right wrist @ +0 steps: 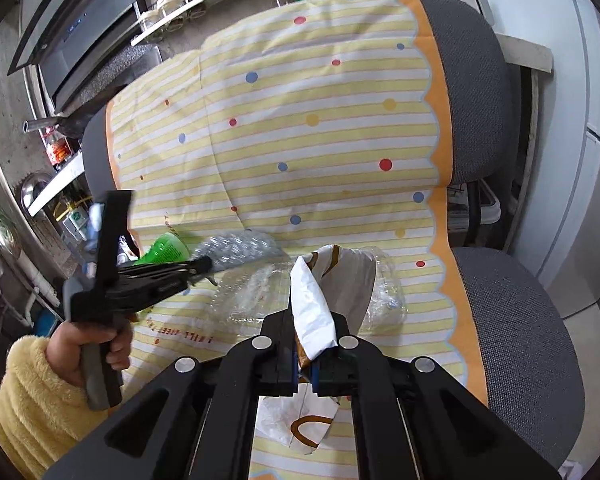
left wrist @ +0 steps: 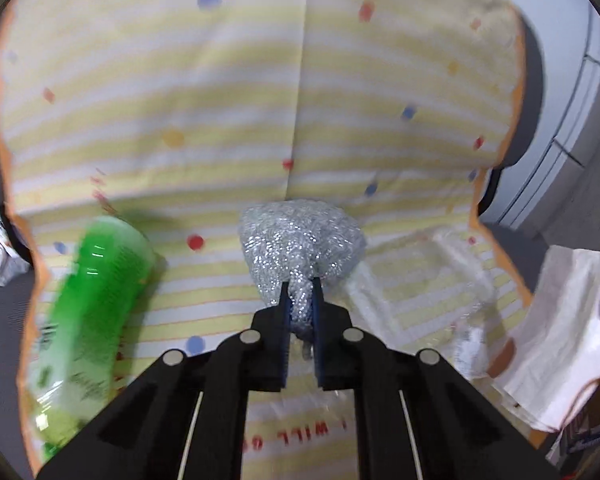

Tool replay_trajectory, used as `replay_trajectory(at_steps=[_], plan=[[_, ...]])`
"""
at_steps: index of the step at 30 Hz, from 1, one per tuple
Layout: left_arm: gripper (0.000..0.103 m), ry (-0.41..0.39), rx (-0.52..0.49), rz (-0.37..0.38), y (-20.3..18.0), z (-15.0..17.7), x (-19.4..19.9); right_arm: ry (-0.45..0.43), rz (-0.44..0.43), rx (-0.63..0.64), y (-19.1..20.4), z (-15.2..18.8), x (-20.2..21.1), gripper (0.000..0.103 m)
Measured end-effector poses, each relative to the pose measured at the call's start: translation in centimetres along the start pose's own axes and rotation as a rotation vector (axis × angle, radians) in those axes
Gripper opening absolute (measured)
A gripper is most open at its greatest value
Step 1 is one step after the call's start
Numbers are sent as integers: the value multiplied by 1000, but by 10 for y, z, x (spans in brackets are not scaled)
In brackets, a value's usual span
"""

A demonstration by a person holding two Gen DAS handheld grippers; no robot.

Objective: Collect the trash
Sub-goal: 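Grasp the silver mesh scrubber with the left tool while the right tool holds the paper bag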

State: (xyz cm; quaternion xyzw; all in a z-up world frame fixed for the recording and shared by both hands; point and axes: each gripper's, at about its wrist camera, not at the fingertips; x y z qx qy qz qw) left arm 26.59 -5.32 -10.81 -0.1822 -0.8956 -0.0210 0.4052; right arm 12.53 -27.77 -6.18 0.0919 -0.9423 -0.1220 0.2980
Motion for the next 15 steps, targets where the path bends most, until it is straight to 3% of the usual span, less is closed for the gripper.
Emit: replay_trajectory(at_steps=[6, 8, 12, 14, 15], plan=[[7, -75, 8, 55, -18, 29, 84, 74, -116, -51, 1, 16, 16, 5], [7, -73, 1, 67, -26, 41, 98, 120, -71, -69, -7, 30, 15, 8], [8, -34, -21, 117, -48, 68, 114, 231, 136, -112, -43, 60, 8, 12], [8, -23, -40, 124, -59, 76, 116, 258, 202, -126, -58, 68, 9, 32], [8, -17, -50, 136, -66, 79, 116, 249, 238, -132, -63, 70, 13, 48]])
Point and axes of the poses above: each gripper's, at about its wrist camera, not at the fingertips, and x roughly against the way its jaws point, y to its left, z to its underside, and after that the axes turned 2 degrees about -y, right-handed
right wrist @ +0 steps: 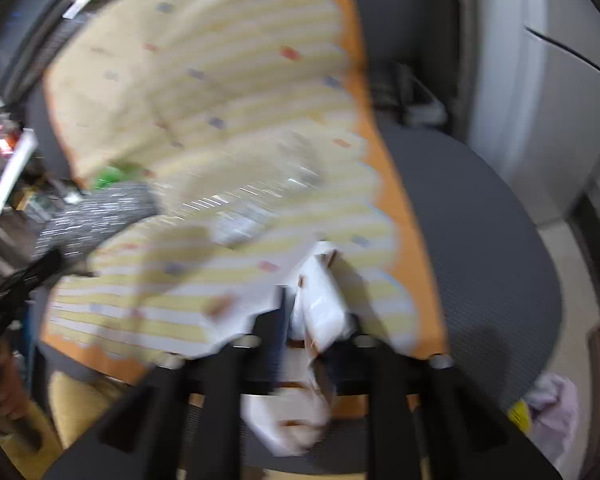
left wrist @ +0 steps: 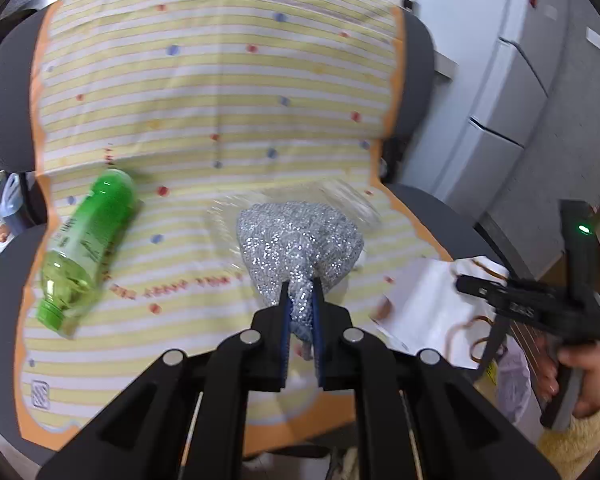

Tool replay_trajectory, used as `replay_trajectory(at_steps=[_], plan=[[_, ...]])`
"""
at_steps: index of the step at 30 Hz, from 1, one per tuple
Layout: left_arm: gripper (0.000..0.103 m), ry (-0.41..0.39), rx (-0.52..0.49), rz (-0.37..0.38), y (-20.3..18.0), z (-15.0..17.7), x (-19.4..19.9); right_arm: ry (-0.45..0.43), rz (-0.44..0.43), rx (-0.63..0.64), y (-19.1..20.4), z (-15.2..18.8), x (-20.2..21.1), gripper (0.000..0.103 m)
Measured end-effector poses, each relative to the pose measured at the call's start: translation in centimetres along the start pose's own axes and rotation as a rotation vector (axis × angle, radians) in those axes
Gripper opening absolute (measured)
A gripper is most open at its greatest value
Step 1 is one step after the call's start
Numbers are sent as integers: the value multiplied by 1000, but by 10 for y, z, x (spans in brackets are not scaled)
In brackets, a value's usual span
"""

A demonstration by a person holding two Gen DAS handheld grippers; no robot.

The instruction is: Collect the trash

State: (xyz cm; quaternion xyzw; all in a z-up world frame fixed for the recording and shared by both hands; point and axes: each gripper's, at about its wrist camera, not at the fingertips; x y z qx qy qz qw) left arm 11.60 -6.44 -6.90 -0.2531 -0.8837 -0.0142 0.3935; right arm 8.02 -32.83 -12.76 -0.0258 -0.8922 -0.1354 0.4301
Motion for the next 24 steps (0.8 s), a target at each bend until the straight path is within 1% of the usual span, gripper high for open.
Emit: replay_trajectory(at_steps=[1, 5, 7, 12, 14, 17, 18, 19, 20, 22, 24], plan=[[8, 4, -6, 6, -5, 3, 0, -28, 28, -10, -7, 2, 8, 55], [8, 20, -28, 21, -19, 8, -1, -90, 44, -17, -19, 8, 36, 55], [8, 27, -32, 28, -24, 11, -2, -98, 38, -19, -21, 15, 47, 56], [8, 82, -78, 37, -40, 23, -15, -51, -31, -35, -21, 45, 51, 56], [8, 107, -105, 52, -48, 30, -21, -24, -36, -30, -19, 59, 46, 56], [8, 136, -135, 80, -57, 39, -30, -1, -74, -57, -23, 74, 40, 55], [8, 143, -142, 87, -59, 41, -33, 3, -95, -71, -25, 78, 38, 54], [8, 151, -148, 91, -61, 43, -36, 6, -111, -83, -26, 81, 36, 48], [8, 161, -157, 90, -63, 46, -40, 9, -139, -102, -28, 83, 33, 46], [8, 173, -168, 93, -64, 48, -45, 11, -167, -120, -29, 85, 30, 43], [8, 184, -174, 92, -65, 50, -48, 17, -171, -128, -29, 86, 26, 43]])
Point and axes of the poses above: each gripper's, at about its wrist camera, not at the fingertips, and x roughly against the way its jaws point, y to its left, z to its underside, and after that the axes turned 2 degrees about -y, right-handed
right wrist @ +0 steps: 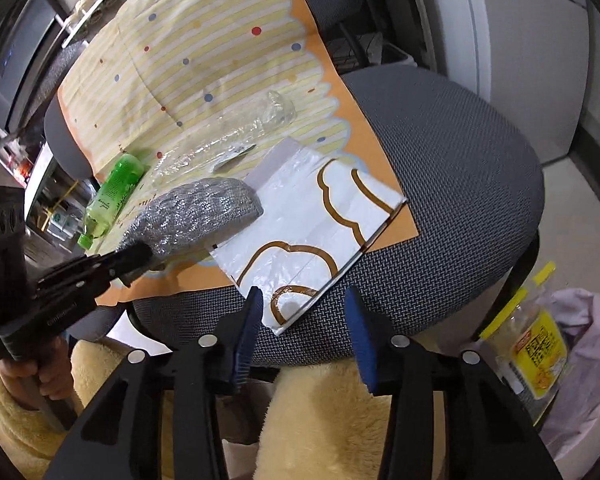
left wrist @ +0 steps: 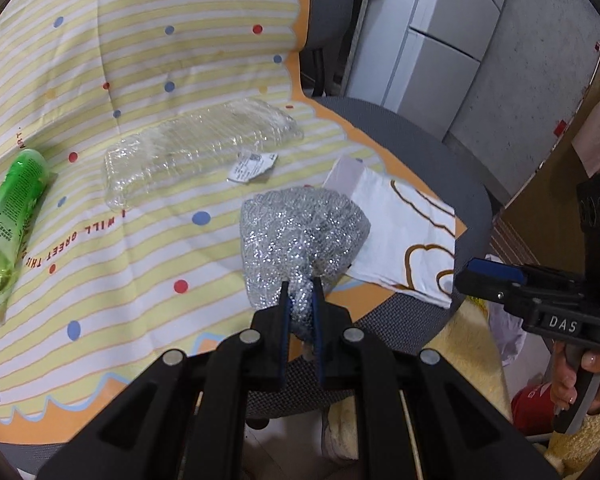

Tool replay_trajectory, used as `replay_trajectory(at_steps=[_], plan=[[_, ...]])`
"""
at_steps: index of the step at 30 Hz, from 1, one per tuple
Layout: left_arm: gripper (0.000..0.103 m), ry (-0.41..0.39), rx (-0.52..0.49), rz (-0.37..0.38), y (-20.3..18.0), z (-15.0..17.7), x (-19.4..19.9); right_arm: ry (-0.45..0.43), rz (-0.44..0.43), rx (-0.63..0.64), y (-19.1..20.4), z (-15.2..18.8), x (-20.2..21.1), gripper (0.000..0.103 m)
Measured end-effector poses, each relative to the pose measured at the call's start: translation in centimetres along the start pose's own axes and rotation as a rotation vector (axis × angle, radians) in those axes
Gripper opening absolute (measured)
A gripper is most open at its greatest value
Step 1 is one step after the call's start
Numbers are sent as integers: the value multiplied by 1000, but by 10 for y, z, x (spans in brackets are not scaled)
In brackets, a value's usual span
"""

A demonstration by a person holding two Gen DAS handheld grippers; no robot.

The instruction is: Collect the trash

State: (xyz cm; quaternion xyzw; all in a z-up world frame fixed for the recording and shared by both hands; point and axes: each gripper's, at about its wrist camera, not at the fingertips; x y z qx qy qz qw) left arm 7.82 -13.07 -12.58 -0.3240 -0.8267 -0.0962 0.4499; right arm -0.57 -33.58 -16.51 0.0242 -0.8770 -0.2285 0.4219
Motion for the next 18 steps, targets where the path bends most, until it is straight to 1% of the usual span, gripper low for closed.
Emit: replay_trajectory(at_steps=[3, 7, 9, 11, 12, 16, 17, 18], plan=[[8, 19, -9, 7, -1, 1, -5, 10, 2, -16, -1, 0, -6, 43], [8, 54, -17, 2, -2, 4, -13, 9, 10, -44, 0, -1, -9, 45], [8, 69, -20, 7, -3, 6, -18, -12, 34, -37, 4, -1, -11, 46], [8, 67, -26, 8, -5, 7, -17, -38, 45, -21, 10, -3, -13, 45], [8, 71, -23, 18, -5, 7, -16, -46, 44, -13, 12, -6, -15, 43], [8, 71, -11, 33, -2, 10, -10, -50, 49, -9, 13, -28, -27, 42], [8, 68, -8, 32, -1, 11, -8, -52, 53, -15, 14, -32, -28, 42], [8, 68, -5, 27, 2, 12, -6, -60, 51, -20, 14, -36, -28, 45]])
Point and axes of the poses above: each gripper's, at about its wrist camera, not at the fingertips, and x roughly against the way its jaws point, y to its left, z to its underside, and after that the axes turned 2 degrees about -y, right-handed
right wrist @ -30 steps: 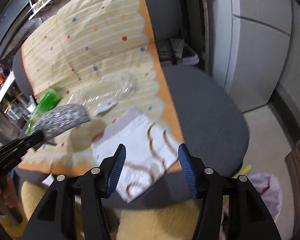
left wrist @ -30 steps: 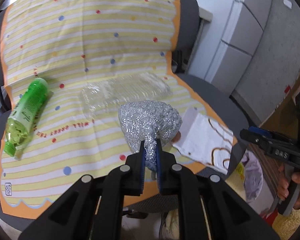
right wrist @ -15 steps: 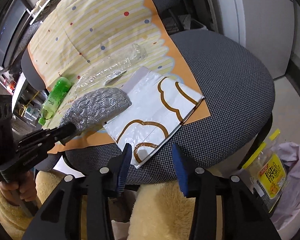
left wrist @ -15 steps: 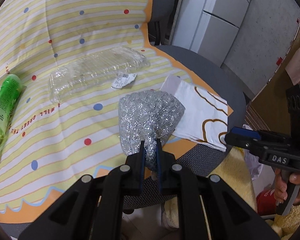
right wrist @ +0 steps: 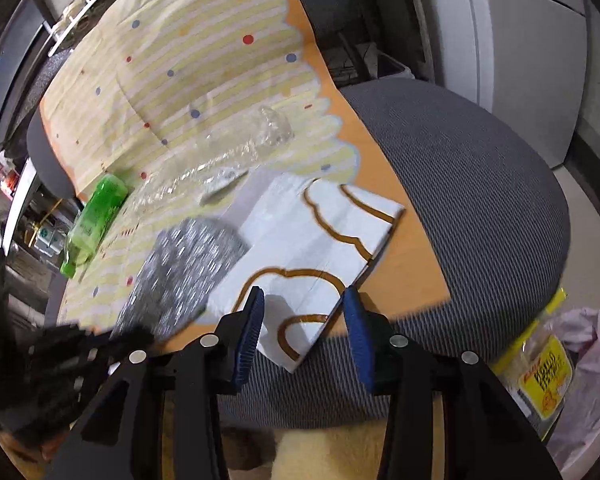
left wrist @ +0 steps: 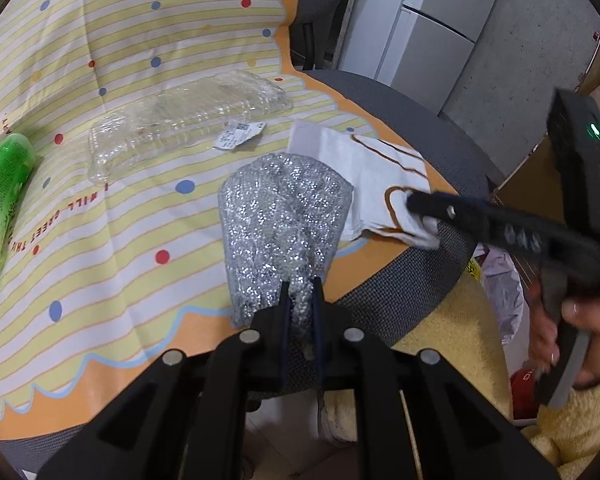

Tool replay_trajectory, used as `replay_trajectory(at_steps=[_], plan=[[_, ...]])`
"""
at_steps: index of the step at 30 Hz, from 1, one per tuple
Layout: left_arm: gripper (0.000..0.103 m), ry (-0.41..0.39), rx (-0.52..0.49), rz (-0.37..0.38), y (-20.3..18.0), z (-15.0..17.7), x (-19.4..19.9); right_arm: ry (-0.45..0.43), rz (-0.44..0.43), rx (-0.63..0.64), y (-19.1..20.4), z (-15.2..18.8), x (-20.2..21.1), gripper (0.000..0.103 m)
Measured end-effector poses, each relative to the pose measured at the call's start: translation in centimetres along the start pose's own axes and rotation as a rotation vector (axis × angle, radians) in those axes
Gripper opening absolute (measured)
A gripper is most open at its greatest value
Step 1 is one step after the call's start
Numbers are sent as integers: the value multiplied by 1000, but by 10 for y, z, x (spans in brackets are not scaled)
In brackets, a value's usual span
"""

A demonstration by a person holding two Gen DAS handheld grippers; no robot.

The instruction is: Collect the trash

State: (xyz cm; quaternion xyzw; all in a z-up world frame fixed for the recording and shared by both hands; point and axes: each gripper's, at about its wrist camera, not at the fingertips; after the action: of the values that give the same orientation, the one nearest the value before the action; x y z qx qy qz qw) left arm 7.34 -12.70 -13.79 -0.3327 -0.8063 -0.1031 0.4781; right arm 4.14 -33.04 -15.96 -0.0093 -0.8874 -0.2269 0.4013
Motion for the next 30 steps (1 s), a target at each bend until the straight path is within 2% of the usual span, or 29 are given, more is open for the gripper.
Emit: replay_trajectory(at_steps=[2, 5, 6, 10, 12, 14, 19, 22, 25, 29, 30], plan=[[8, 9, 5, -7, 4, 1, 0, -14, 2, 14, 5, -8, 0, 45], [8, 16, 5, 1, 4, 2, -2, 17, 26, 22, 8, -13, -9, 49], [8, 17, 0, 3, 3, 2, -3, 21, 26, 15, 8, -14, -12, 53], [8, 22, -9, 19, 0, 3, -4, 38, 0, 7, 13, -14, -25, 54], [8, 21, 5, 31, 2, 4, -3, -14, 113, 61, 20, -17, -22, 54], [8, 21, 31, 48, 6, 4, -2, -68, 165, 79, 21, -18, -11, 58], [8, -40, 58, 39, 16, 2, 18, -112, 139, 75, 23, -16, 8, 67], [8, -78, 69, -26, 21, -1, 29, -96, 133, 105, 35, -10, 0, 68], [8, -104, 98, -72, 30, -2, 35, -69, 173, 150, 52, -4, -18, 71], [8, -75, 111, -65, 39, 0, 28, -42, 239, 191, 65, 1, -37, 79], [8, -64, 114, -55, 39, 1, 24, -21, 249, 187, 65, 3, -43, 85]])
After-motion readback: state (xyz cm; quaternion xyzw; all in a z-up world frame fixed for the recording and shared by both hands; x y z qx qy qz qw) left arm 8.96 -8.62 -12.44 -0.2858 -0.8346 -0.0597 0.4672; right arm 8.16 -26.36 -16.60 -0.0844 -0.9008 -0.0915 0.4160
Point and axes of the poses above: each gripper's, at about its wrist camera, not at the fingertips, and x roughly against the way its jaws point, y to its left, z to its underside, and after that the axes turned 2 degrees about -y, right-handed
